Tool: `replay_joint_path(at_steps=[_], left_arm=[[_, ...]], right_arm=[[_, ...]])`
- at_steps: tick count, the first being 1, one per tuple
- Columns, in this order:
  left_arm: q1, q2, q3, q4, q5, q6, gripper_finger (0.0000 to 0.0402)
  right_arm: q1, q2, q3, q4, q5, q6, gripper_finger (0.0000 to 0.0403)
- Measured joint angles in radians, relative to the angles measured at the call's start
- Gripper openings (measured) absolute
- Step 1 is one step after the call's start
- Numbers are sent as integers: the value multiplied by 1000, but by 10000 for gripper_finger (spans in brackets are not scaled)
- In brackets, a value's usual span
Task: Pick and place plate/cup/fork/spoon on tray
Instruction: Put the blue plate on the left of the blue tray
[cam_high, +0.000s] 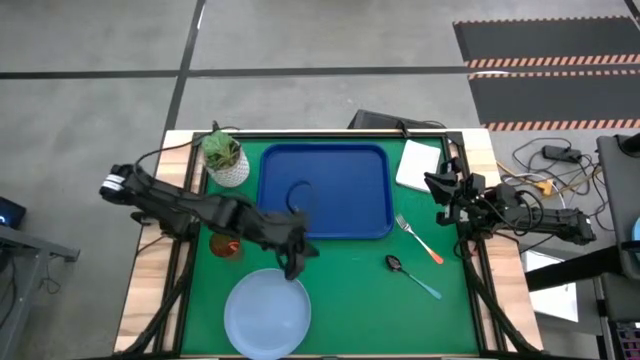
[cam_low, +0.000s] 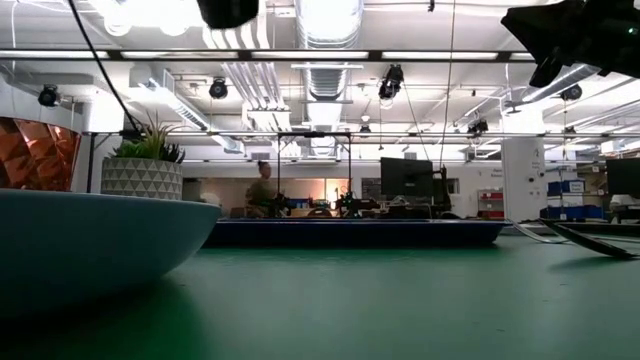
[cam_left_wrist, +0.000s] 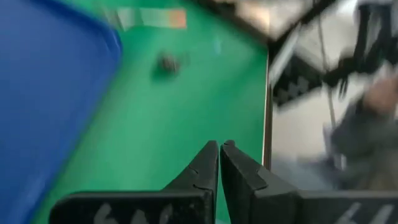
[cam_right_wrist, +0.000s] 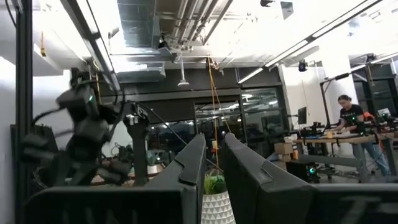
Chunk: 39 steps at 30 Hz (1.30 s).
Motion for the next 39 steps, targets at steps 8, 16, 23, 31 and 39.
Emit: replay_joint_path(at_steps=[8,16,23,31,39], left_arm=[[-42,134,-30,-185,141,127,0],[-128,256,32,-271,138,283,0],[-186,319,70,-559,-143,385,0],[-183,319,54,-563,-201,441,0],[-183,319,21,-564,-140,402,35]], right_arm=[[0,0,0,-19,-7,27,43],[0,0,0,-33,-8,26,43],[0,0,0,-33,-8,24,43],[0,0,0,-33,-8,23,43],[0,1,-1,-53,-8,23,43]])
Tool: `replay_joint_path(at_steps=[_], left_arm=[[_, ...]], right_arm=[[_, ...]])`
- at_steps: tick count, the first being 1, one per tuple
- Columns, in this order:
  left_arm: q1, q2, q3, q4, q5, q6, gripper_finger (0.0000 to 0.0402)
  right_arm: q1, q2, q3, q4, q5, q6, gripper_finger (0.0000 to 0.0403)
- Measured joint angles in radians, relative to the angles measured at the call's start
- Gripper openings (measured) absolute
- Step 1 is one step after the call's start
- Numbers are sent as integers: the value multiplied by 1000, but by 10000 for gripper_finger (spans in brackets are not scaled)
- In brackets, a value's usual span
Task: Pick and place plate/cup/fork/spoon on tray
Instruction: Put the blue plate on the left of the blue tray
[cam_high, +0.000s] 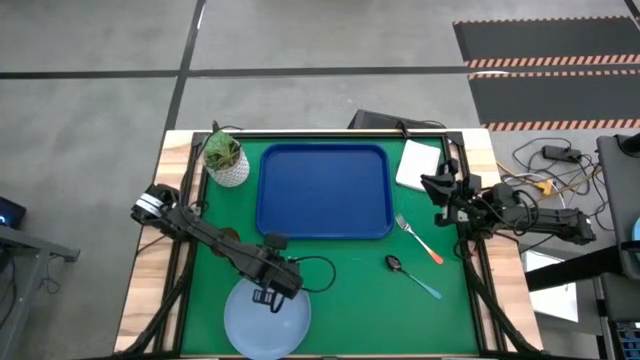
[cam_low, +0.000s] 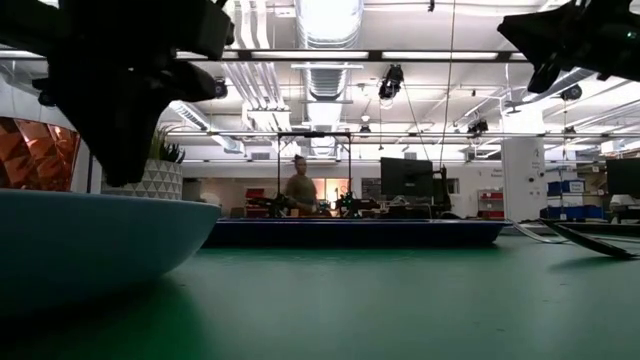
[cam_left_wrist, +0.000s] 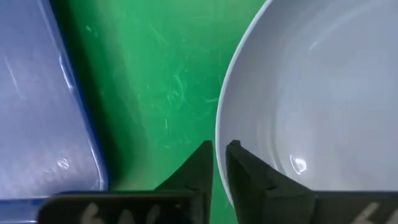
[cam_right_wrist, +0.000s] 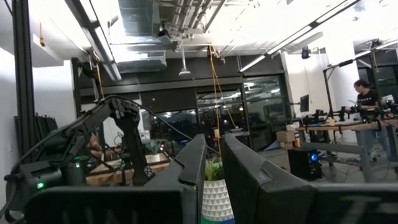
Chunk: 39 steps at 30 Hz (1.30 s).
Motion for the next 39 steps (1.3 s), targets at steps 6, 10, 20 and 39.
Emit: replay_joint_path(at_steps=[6,10,20,39], left_arm=[[0,0,-9,1,6,-19,107],[0,0,-11,1,6,-18,145],[0,1,-94,81,14,-19,160],[2,1,-171,193,19,-18,101]], right_arm=[[0,0,0,-2,0,-7,43],[0,0,0,-2,0,-6,43],[0,0,0,-3,0,-6,43],[0,0,0,-3,0,-19,43]])
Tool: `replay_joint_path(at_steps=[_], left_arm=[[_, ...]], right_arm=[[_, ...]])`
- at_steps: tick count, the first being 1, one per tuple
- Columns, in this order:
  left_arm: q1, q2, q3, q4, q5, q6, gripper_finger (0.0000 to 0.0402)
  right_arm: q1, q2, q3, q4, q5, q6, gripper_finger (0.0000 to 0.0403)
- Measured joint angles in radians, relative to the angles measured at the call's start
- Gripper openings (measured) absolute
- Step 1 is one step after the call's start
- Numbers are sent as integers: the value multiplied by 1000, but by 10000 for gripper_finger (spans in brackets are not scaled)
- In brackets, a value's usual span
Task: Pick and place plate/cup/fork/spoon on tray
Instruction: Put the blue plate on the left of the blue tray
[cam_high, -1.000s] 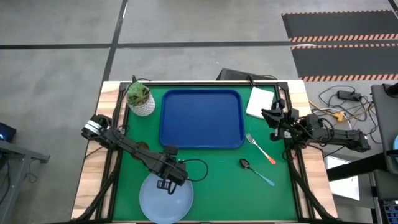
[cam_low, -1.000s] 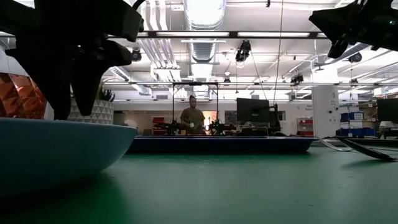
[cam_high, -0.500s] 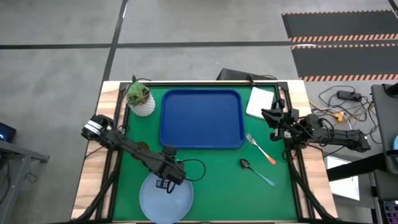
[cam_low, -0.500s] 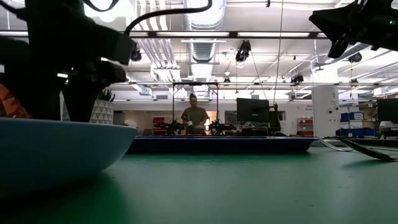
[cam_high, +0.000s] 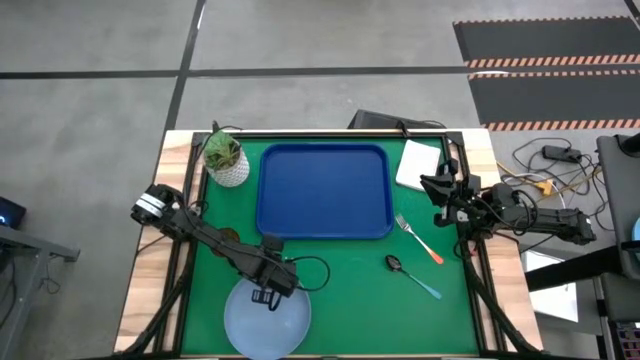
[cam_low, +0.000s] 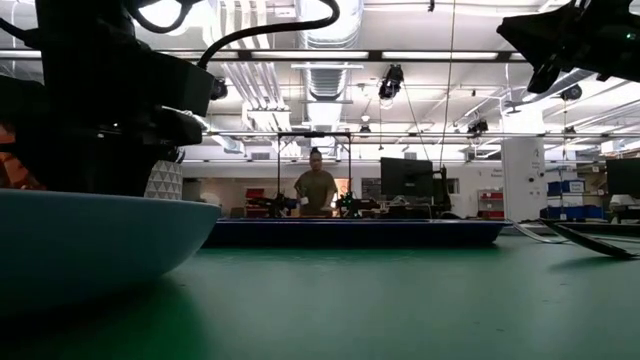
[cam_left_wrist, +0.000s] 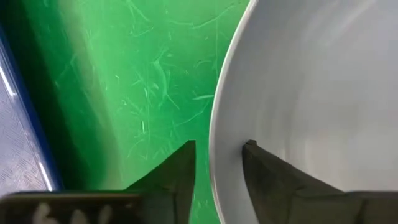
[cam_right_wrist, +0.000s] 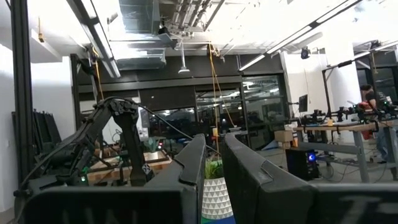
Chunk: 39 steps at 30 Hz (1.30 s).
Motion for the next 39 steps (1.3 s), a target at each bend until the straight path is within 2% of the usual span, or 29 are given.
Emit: replay_joint_path(at_steps=[7,9,24,30,35,39], left_arm=[[0,-3,4,6,22,0,17],[0,-4,8,9,30,0,8],[37,-8,123,28,25,-27,4],[88,-66,131,128,15,-27,0],[157,-141,129,148,-69,-32,0],[240,-209,132,147,-142,-105,0]], right_arm=[[0,0,0,0,0,-3,43],[0,0,0,0,0,-3,43],[0,0,0,0,0,-7,43],[0,0,0,1,0,-5,43],[0,0,0,2,-19,-4,43],[0,-2,1,7,-47,-4,43]])
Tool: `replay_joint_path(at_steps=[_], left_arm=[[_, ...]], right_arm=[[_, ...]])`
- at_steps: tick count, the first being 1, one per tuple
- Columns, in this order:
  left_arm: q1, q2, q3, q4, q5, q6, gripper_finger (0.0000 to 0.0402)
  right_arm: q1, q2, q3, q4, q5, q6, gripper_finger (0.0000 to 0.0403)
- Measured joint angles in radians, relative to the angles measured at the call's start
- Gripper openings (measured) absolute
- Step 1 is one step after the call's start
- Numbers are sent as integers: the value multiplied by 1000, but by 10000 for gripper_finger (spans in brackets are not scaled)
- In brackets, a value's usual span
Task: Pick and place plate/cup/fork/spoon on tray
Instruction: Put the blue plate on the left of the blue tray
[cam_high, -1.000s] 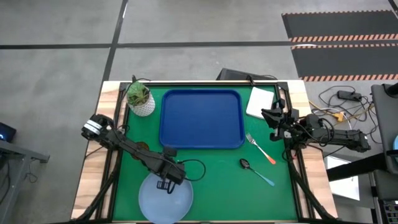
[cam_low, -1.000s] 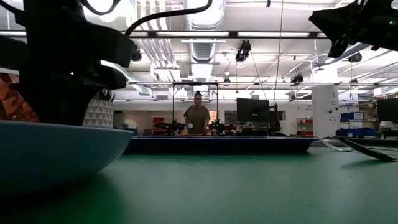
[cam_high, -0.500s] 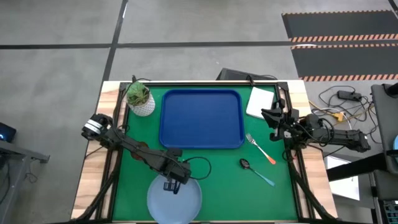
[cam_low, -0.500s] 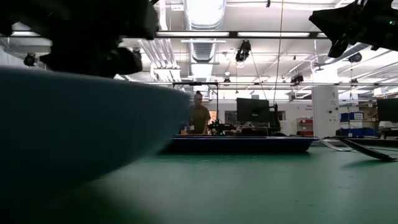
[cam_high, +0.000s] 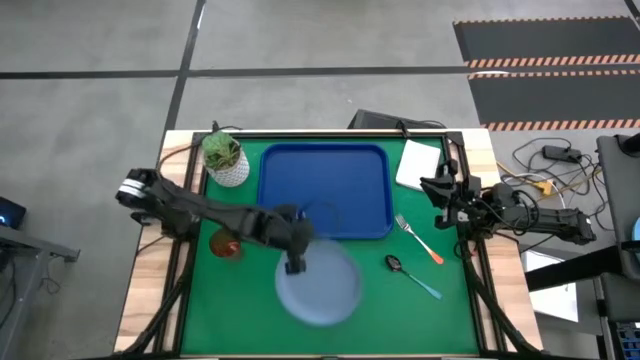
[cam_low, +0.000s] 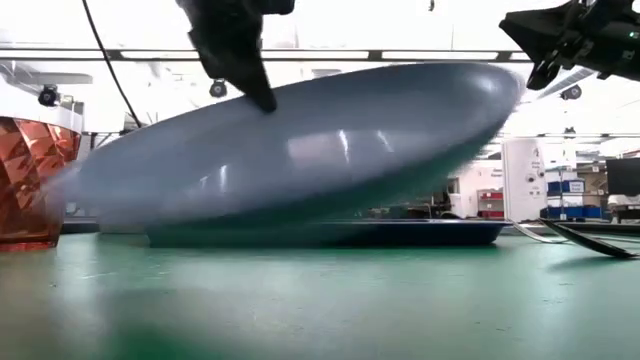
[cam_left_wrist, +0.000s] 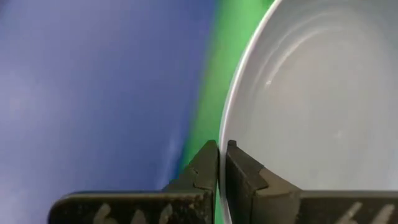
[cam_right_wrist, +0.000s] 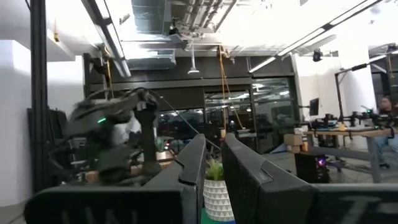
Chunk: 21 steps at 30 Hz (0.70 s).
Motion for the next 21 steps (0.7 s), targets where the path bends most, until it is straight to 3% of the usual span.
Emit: replay_joint_path(at_steps=[11,16,21], left_arm=[[231,-155,-3,82,-75,-77,0],[333,-157,-18,39,-184,-131,0],[425,-112,-60,40,-187,-131,0]], right_arm=[[0,1,31,-42,-9,16,43],[0,1,42,-58,-9,20,43],[0,1,63,-103,-9,29,43]])
